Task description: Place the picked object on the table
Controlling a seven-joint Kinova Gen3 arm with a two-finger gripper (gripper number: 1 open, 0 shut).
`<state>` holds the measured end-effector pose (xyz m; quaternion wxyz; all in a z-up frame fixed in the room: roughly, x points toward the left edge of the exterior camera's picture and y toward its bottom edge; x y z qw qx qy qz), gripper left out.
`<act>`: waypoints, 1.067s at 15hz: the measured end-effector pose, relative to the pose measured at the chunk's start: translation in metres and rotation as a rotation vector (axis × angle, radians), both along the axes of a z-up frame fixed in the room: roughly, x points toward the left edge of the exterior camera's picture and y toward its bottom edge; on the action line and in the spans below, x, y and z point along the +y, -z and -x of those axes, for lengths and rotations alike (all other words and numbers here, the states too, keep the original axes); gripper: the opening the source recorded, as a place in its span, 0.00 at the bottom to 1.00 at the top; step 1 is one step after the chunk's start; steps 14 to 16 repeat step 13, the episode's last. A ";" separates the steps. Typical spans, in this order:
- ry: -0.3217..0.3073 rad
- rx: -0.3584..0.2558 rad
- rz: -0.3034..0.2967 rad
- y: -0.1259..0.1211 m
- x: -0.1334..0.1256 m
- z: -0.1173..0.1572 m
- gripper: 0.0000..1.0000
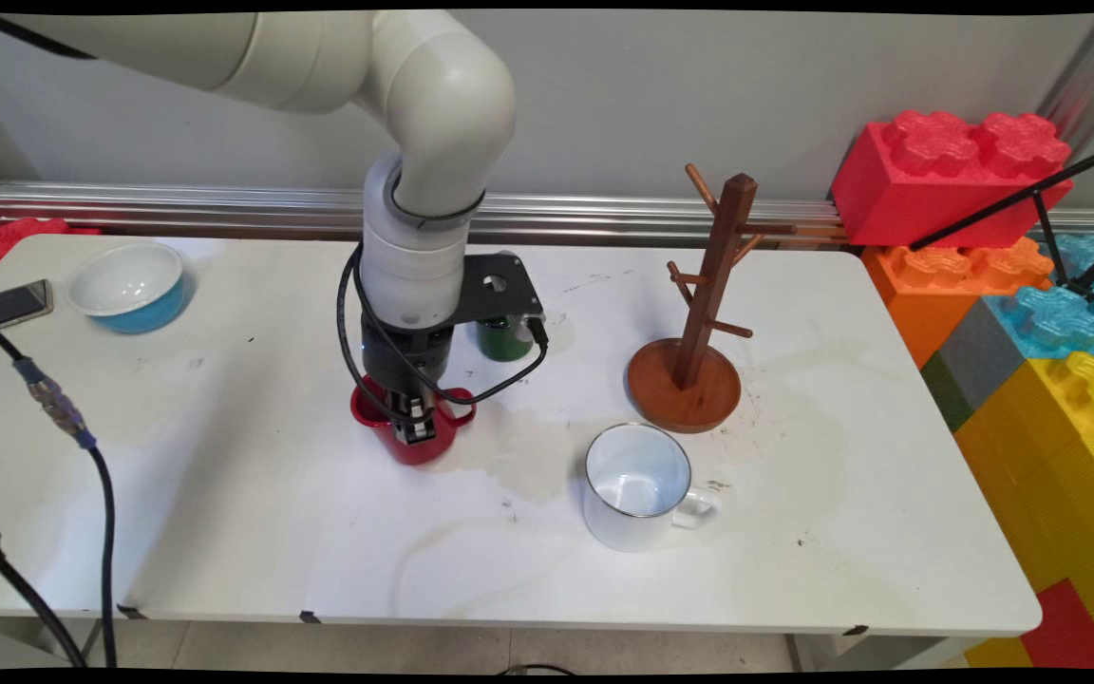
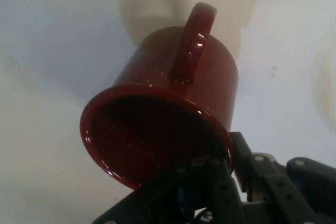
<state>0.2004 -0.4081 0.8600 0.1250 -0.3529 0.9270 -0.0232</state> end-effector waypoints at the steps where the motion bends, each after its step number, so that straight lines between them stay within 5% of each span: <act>1: 0.000 -0.003 -0.001 0.001 0.001 -0.001 0.00; 3: -0.001 -0.006 -0.001 0.003 0.001 -0.002 0.00; 4: -0.001 -0.007 0.000 0.004 0.001 -0.002 1.00; 16: 0.001 -0.003 0.006 0.008 0.001 -0.007 1.00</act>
